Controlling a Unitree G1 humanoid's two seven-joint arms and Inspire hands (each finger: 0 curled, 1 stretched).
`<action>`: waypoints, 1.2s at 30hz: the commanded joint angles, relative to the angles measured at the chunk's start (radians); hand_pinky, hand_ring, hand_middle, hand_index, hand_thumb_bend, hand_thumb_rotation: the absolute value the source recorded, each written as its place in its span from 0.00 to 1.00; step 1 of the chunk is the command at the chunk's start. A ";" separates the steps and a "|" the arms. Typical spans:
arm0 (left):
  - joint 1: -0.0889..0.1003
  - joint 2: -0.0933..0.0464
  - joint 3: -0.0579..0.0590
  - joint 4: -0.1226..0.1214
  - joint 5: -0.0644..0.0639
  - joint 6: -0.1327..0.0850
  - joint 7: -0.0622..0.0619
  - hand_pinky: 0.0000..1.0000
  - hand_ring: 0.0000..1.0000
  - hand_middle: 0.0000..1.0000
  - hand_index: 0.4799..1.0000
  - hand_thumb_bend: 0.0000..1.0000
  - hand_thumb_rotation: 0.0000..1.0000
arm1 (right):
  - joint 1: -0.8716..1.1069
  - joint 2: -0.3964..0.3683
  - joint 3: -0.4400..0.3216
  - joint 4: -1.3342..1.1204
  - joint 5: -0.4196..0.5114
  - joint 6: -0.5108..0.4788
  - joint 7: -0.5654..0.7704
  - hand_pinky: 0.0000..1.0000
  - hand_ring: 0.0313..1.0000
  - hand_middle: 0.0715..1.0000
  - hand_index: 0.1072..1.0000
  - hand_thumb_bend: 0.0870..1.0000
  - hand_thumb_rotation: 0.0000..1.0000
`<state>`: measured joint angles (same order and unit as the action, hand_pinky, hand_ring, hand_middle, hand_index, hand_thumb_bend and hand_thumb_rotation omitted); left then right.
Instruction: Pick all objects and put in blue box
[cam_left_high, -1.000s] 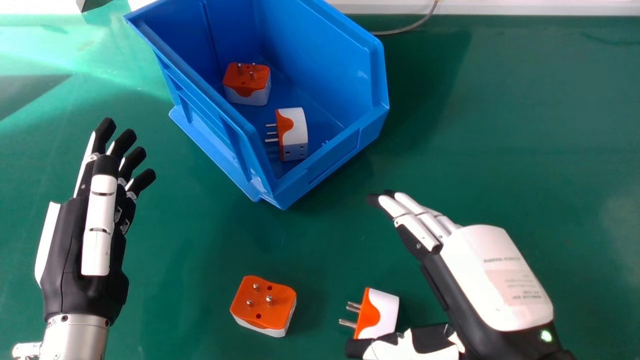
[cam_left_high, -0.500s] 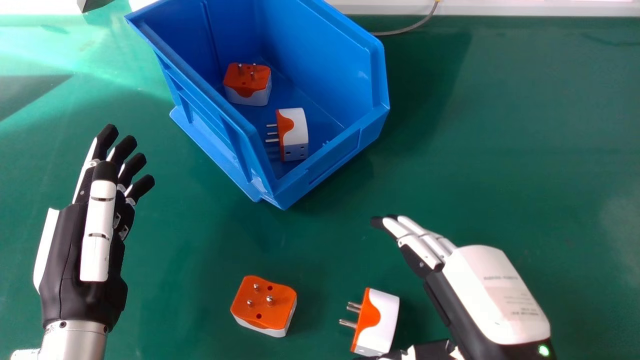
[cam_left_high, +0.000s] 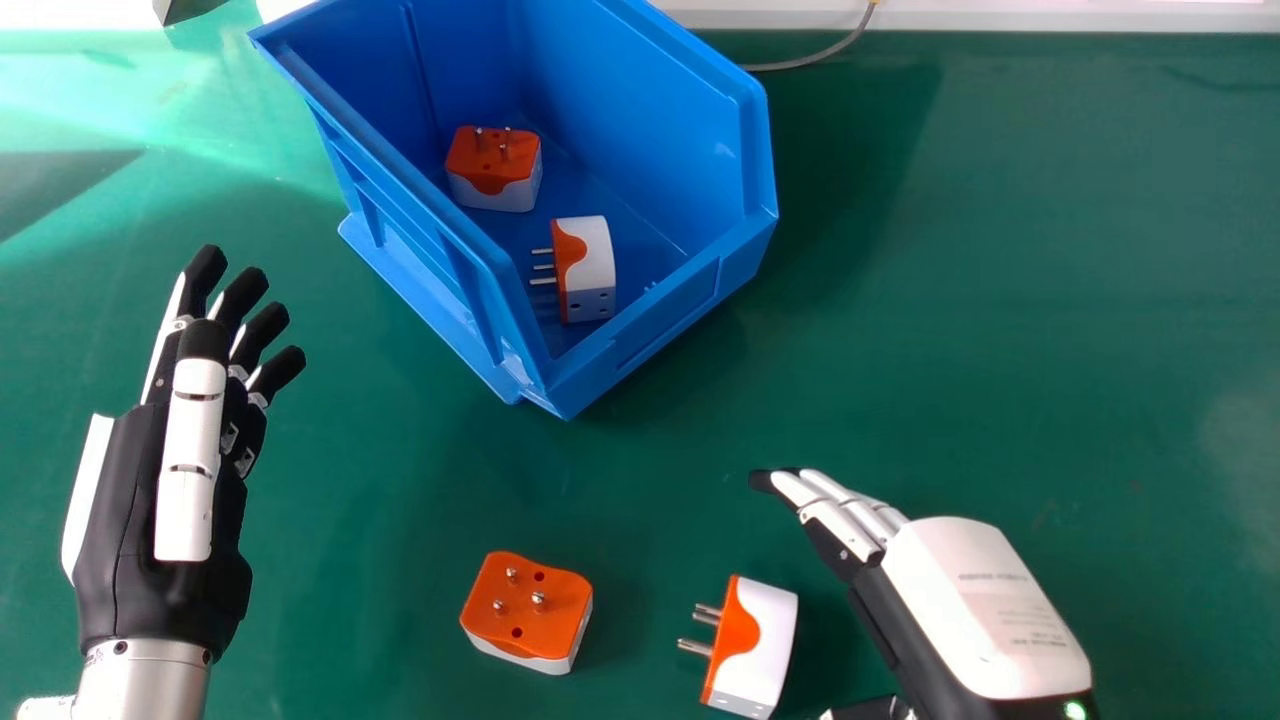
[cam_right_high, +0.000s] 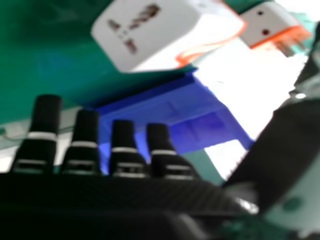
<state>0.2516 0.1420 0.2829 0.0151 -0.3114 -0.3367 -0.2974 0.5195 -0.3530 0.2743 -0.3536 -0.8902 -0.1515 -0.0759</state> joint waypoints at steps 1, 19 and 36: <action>-0.003 0.018 0.005 -0.021 0.007 -0.011 -0.007 0.90 0.94 0.95 0.93 0.47 0.91 | -0.012 0.007 0.005 0.008 -0.018 0.001 -0.032 0.73 0.85 0.89 0.87 0.77 0.40; -0.012 0.019 0.005 -0.024 0.027 -0.013 0.006 0.90 0.94 0.96 0.95 0.49 0.91 | -0.065 0.020 0.056 0.063 -0.093 0.086 -0.037 0.71 0.82 0.87 0.84 0.74 0.37; -0.025 0.024 0.007 -0.023 0.025 -0.008 0.006 0.91 0.94 0.96 0.95 0.54 0.90 | -0.097 0.020 0.103 0.078 -0.167 0.185 0.011 0.71 0.81 0.85 0.82 0.75 0.35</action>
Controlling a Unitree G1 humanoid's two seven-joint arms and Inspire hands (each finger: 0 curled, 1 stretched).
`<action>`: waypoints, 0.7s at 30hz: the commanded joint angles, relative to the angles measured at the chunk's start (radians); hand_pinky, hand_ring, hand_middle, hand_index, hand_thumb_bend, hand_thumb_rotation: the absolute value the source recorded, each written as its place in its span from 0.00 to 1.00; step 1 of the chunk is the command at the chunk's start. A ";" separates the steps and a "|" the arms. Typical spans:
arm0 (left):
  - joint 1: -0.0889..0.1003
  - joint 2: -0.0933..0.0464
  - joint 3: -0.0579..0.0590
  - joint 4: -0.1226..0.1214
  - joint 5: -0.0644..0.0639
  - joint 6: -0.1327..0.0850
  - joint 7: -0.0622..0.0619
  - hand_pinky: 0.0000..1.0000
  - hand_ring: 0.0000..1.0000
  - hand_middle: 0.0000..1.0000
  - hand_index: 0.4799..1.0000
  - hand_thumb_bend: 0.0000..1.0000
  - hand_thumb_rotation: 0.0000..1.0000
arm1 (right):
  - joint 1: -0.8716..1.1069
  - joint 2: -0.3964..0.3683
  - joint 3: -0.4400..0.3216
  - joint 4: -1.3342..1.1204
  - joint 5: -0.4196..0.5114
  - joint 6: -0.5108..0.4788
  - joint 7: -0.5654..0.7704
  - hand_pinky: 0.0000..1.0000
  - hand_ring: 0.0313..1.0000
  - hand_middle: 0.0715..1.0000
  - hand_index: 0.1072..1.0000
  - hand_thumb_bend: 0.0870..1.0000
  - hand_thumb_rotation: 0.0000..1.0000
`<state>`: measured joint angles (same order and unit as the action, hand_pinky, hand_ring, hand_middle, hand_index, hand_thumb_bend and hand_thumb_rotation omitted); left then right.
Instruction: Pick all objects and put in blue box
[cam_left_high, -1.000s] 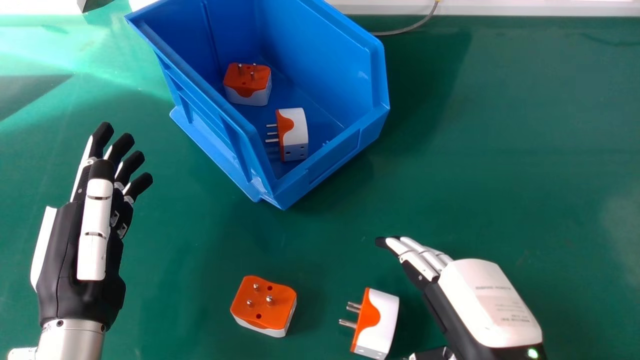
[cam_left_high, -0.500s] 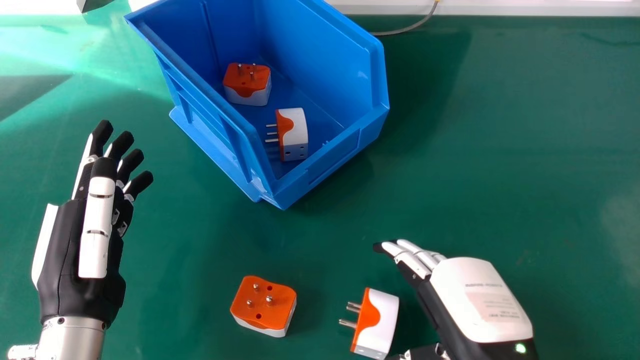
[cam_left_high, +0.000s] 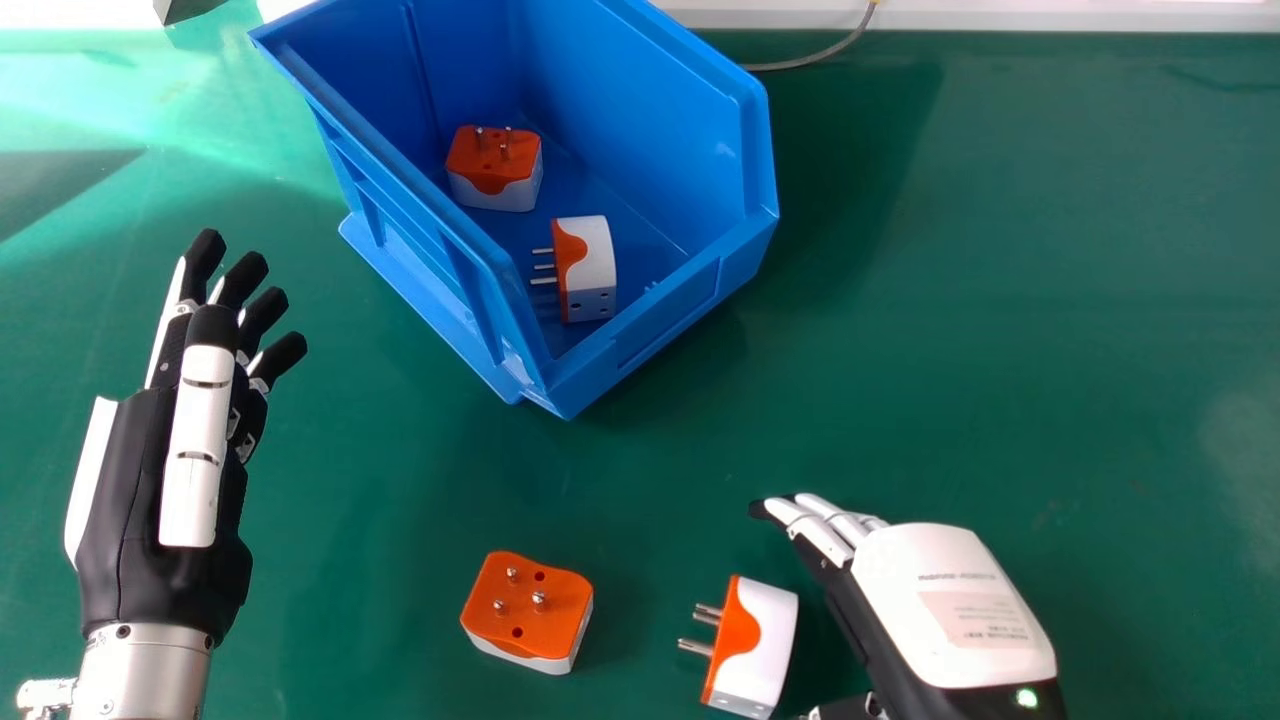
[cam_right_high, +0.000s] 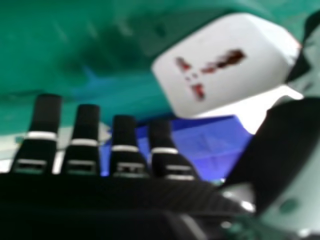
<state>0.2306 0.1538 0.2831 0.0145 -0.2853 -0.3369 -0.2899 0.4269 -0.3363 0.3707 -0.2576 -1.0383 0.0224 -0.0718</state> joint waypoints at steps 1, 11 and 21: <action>-0.004 0.012 0.007 -0.022 -0.004 -0.007 -0.003 0.91 0.94 0.96 0.95 0.54 0.90 | -0.007 0.002 0.010 -0.015 -0.021 0.015 0.004 0.71 0.82 0.85 0.82 0.75 0.35; -0.011 0.019 0.008 -0.016 -0.009 -0.012 -0.010 0.91 0.94 0.96 0.96 0.54 0.90 | -0.029 0.011 0.036 -0.007 -0.045 0.068 0.029 0.71 0.81 0.84 0.82 0.75 0.36; -0.011 0.020 0.008 -0.020 -0.007 -0.011 -0.007 0.91 0.94 0.96 0.96 0.53 0.90 | -0.054 0.015 0.072 0.021 -0.072 0.106 0.034 0.71 0.81 0.83 0.81 0.76 0.36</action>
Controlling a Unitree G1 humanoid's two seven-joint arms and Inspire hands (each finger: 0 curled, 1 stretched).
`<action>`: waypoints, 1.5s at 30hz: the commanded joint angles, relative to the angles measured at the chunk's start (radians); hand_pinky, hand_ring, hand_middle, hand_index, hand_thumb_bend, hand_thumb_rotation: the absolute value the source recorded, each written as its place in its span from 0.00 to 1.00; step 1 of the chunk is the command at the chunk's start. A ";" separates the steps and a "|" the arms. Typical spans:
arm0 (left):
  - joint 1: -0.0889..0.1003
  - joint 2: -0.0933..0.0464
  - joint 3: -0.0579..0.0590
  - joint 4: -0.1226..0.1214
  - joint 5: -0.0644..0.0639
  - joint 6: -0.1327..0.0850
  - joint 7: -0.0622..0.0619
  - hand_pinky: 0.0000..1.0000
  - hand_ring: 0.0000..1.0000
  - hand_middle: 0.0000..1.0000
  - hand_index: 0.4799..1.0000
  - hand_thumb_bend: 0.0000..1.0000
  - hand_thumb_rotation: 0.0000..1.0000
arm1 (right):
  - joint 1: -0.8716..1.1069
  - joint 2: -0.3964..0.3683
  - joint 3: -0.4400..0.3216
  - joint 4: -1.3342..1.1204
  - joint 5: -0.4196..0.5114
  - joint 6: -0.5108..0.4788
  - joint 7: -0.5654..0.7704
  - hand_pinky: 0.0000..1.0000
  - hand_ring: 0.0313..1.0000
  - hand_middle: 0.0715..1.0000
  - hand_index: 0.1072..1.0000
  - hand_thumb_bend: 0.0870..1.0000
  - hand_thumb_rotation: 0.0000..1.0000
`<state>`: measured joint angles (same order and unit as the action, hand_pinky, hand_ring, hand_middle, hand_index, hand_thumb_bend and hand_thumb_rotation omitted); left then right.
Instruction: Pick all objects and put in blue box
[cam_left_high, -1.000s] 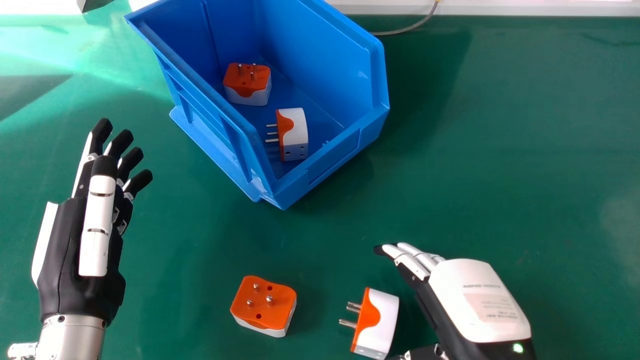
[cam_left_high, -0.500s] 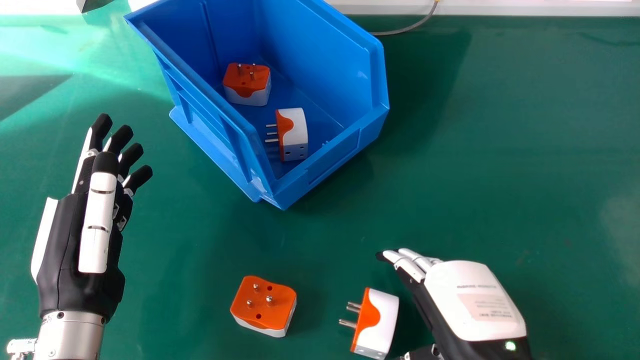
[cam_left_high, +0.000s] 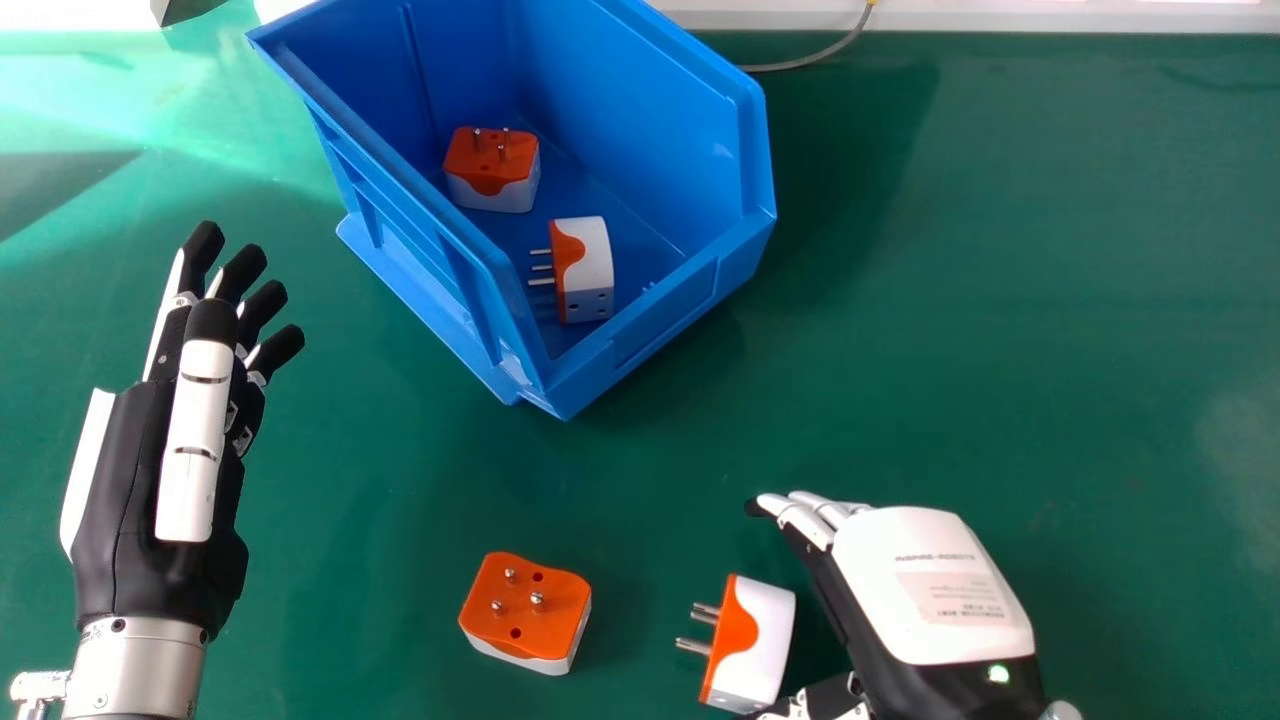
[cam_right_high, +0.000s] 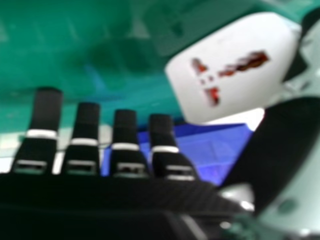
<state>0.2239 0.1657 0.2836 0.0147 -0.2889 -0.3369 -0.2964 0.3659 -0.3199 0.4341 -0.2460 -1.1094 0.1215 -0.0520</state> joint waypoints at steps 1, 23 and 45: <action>-0.004 0.007 0.007 -0.022 -0.003 -0.010 0.001 0.91 0.94 0.96 0.96 0.53 0.90 | 0.006 -0.003 0.012 0.012 0.000 0.005 0.012 0.71 0.81 0.83 0.81 0.76 0.36; -0.007 0.010 0.009 -0.029 -0.011 0.011 0.012 0.93 0.95 0.97 0.99 0.53 0.91 | 0.079 -0.048 0.033 -0.076 -0.013 0.013 0.078 0.72 0.81 0.83 0.81 0.73 0.39; -0.021 0.006 0.006 -0.025 -0.004 0.010 0.023 0.94 0.95 0.96 0.97 0.53 0.93 | 0.006 -0.012 0.044 0.007 -0.025 0.046 0.051 0.71 0.78 0.80 0.78 0.71 0.37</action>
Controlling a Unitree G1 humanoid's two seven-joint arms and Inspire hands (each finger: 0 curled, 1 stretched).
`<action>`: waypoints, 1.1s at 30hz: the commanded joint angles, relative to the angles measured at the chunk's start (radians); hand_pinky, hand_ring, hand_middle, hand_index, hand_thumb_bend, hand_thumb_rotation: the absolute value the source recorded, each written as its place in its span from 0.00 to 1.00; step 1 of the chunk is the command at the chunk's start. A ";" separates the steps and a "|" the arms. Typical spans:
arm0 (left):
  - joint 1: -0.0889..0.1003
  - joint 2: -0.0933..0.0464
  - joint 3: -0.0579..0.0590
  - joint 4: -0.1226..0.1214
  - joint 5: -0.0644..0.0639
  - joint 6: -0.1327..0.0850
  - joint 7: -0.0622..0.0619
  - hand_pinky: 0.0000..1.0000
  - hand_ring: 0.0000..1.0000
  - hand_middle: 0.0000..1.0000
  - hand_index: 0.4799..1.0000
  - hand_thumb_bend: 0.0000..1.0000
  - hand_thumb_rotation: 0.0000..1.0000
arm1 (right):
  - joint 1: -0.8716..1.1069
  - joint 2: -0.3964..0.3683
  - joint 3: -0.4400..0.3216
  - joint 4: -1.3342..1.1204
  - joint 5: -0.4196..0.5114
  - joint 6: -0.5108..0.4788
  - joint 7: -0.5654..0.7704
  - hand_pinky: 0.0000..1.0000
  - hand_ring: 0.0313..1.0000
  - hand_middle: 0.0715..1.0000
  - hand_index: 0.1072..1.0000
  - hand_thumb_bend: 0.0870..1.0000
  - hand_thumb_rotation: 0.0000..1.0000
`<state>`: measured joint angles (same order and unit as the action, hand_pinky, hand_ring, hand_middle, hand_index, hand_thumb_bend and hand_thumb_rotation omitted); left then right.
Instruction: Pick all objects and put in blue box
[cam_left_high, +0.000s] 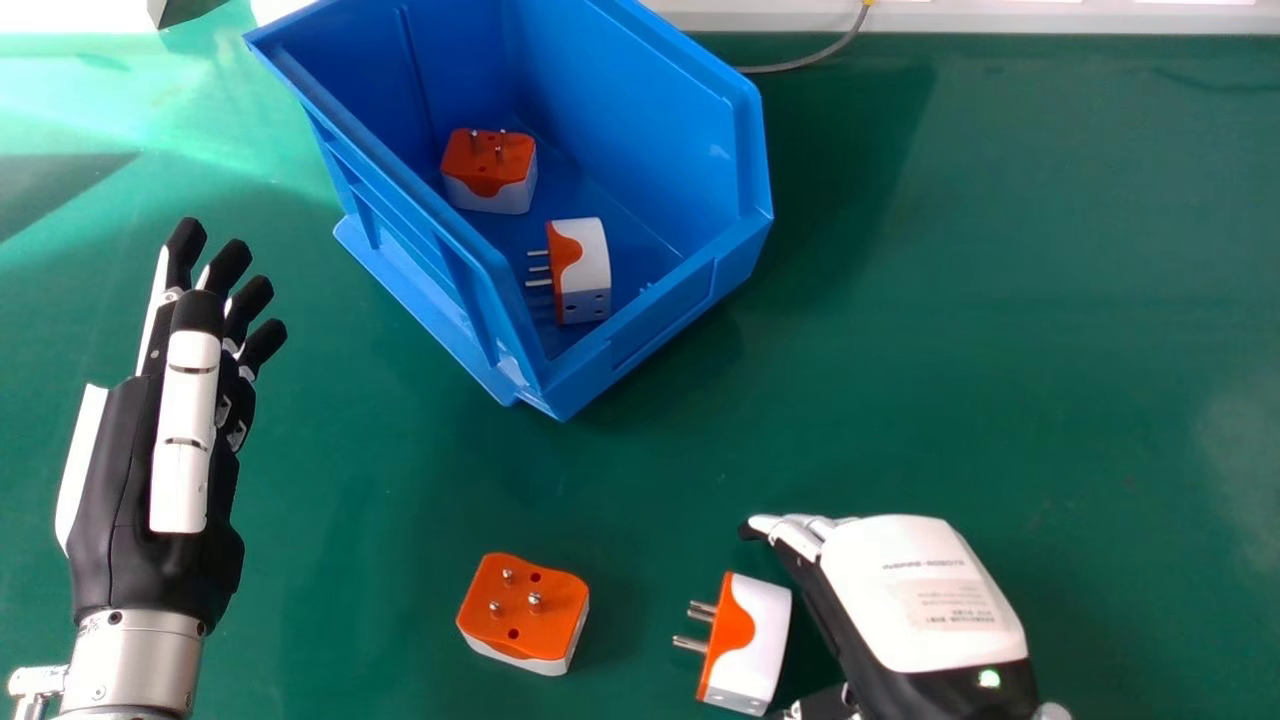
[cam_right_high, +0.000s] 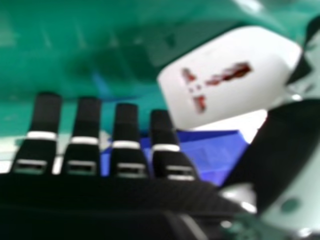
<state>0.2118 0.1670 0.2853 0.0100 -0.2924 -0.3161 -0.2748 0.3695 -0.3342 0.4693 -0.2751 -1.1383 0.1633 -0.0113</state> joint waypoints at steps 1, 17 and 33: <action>-0.010 0.004 0.004 -0.020 -0.001 -0.010 0.001 0.93 0.95 0.96 0.96 0.53 0.92 | -0.005 0.004 0.010 0.046 0.002 0.004 0.005 0.69 0.77 0.79 0.77 0.73 0.35; -0.022 0.007 0.009 -0.020 -0.007 -0.008 -0.005 0.93 0.94 0.95 0.94 0.52 0.92 | -0.039 0.004 0.027 0.094 0.006 0.014 -0.013 0.67 0.74 0.76 0.74 0.74 0.32; -0.028 0.008 0.011 -0.015 -0.006 -0.010 -0.003 0.94 0.94 0.95 0.94 0.52 0.93 | -0.047 -0.004 0.006 0.134 0.092 -0.051 -0.087 0.50 0.55 0.56 0.58 0.63 0.13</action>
<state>0.1899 0.1671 0.2878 0.0102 -0.2934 -0.3161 -0.2779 0.3003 -0.3298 0.4709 -0.1765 -1.0651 0.1198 -0.1115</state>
